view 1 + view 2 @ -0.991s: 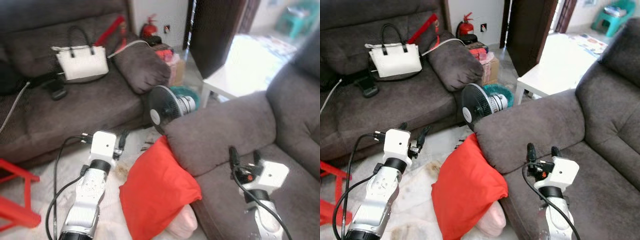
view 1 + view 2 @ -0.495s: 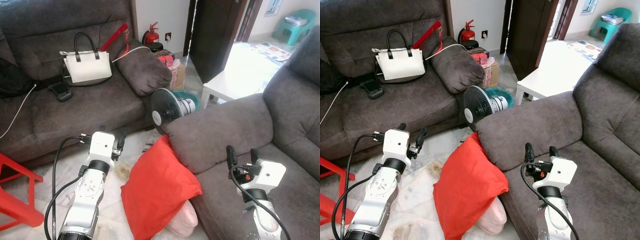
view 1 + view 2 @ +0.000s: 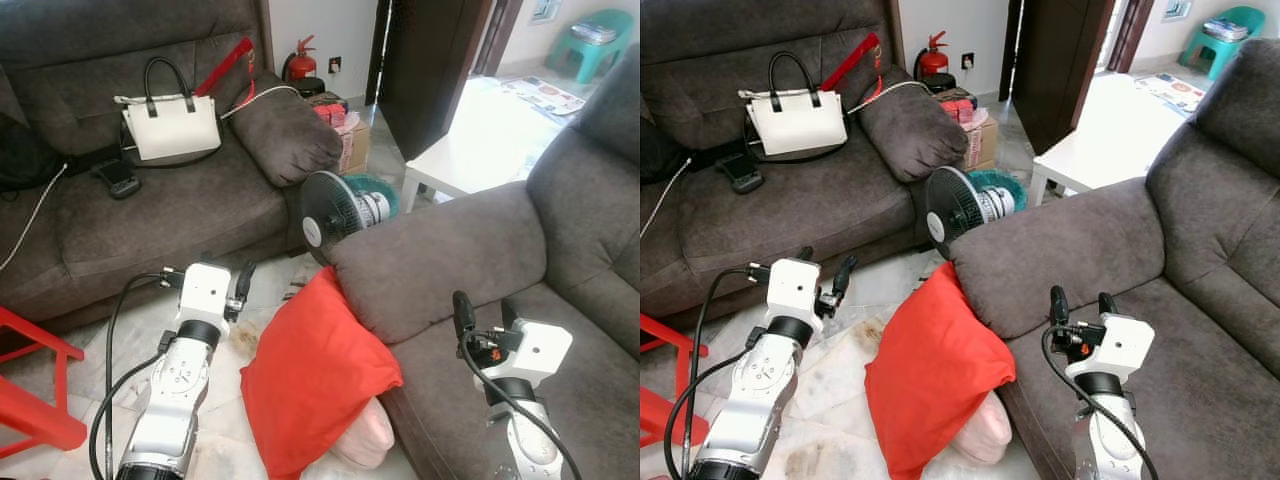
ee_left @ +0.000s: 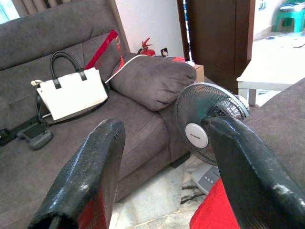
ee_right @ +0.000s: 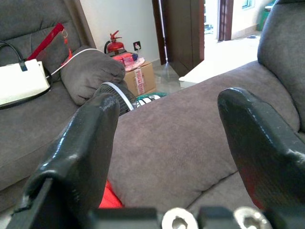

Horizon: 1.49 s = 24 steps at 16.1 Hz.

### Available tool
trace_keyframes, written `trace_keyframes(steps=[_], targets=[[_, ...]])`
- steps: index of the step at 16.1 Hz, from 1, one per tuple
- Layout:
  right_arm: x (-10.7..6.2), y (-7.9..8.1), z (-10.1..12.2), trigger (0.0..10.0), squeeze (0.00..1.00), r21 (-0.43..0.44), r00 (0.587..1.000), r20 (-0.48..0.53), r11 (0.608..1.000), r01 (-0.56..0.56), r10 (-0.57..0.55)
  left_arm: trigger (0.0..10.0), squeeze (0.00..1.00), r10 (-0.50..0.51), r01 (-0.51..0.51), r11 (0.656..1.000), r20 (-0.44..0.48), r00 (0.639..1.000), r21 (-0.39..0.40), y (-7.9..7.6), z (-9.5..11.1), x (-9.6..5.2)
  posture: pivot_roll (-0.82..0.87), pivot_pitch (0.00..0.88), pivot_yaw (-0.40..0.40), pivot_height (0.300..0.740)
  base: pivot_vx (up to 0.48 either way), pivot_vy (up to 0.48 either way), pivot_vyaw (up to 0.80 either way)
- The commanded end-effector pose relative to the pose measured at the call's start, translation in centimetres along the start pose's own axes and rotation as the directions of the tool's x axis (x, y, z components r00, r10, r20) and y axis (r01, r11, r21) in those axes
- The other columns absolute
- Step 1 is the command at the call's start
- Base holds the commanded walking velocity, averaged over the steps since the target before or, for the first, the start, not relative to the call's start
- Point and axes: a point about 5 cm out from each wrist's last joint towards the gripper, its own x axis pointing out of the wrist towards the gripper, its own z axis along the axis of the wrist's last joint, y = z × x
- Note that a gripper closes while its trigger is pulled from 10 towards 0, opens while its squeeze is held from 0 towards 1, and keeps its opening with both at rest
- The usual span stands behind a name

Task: Move the pillow to the sofa from floor

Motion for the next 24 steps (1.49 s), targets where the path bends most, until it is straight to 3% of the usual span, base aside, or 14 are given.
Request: trace_keyframes(steps=[1,8,18,24], targets=[[-0.01,0.03,0.11,10.0,0.0,-0.006,1.0,0.005,1.0,-0.005,0.005,10.0,0.0,0.002,-0.002,1.0,-0.01,1.0,0.005,0.09,-0.26,-0.19,0.08,0.05,-0.004,0.74,0.0,0.0,0.0],[-0.01,-0.2,-0.14,10.0,0.0,-0.014,1.0,-0.028,1.0,0.006,-0.006,10.0,0.0,0.0,0.0,1.0,-0.011,1.0,0.005,0.05,-0.22,-0.2,0.08,0.051,-0.003,0.736,0.0,0.0,0.0],[0.15,-0.06,-0.23,10.0,0.0,-0.02,0.999,-0.038,1.0,-0.007,0.006,10.0,0.0,0.006,-0.006,1.0,-0.014,1.0,0.006,0.12,-0.25,-0.14,0.08,0.051,-0.007,0.62,0.0,0.0,0.0],[0.19,-0.01,-0.12,10.0,0.0,-0.025,0.999,-0.03,1.0,-0.019,0.018,10.0,0.0,0.007,-0.007,1.0,-0.016,1.0,0.006,0.13,-0.25,-0.1,0.08,0.051,-0.007,0.62,0.0,0.0,0.0]])
